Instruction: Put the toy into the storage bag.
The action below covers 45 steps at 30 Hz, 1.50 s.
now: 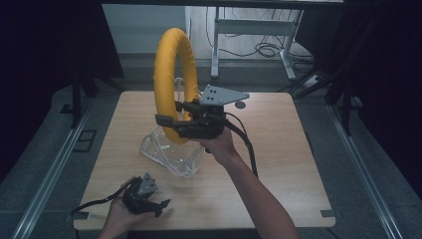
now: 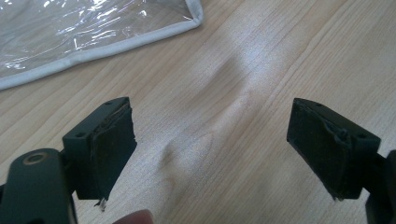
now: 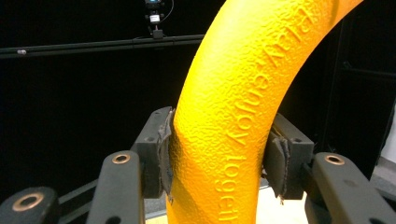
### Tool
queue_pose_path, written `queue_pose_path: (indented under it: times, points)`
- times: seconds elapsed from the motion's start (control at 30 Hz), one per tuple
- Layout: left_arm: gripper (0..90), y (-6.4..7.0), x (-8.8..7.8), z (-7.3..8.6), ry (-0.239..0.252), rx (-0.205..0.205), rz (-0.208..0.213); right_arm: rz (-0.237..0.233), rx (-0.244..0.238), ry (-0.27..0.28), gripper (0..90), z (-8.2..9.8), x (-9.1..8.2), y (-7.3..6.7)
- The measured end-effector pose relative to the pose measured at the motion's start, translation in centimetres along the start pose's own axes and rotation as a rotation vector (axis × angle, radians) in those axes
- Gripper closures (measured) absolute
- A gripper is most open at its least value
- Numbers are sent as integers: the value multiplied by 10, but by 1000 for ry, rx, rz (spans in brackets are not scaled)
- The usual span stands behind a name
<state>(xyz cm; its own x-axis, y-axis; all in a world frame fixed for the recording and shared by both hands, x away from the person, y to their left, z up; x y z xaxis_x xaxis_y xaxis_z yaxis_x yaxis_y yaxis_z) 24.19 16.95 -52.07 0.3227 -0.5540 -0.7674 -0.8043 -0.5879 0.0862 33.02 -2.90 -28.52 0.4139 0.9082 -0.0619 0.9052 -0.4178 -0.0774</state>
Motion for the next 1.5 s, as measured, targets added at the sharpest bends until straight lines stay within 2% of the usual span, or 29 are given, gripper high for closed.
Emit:
queue_pose_path:
  times: [0.2, 0.87, 1.5]
  points:
    - [147, 0, 0, 0, -4, 1, 1, -12, 17, -28, 486, 7, 4, 1]
    - [147, 1, 2, 0, -4, -2, 2, -42, 55, -64, 486, 31, 13, 10]
    - [147, 1, 3, 1, -8, 4, 1, -34, 90, -105, 485, 63, 22, 26]
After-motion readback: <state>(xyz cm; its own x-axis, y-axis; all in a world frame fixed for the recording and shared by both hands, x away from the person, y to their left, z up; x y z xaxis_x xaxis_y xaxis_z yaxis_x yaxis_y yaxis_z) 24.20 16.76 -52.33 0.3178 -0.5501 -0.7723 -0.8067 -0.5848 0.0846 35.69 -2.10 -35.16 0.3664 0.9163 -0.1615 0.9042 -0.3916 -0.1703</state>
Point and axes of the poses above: each handheld gripper's, and its own axes: x roughly forward along the jaws, z roughly out of its underside, y roughly to its right, the point moved 2 cm from there along x, roughly forward along the jaws, and after that the axes turned 11 degrees about z, right-handed, at the moved point
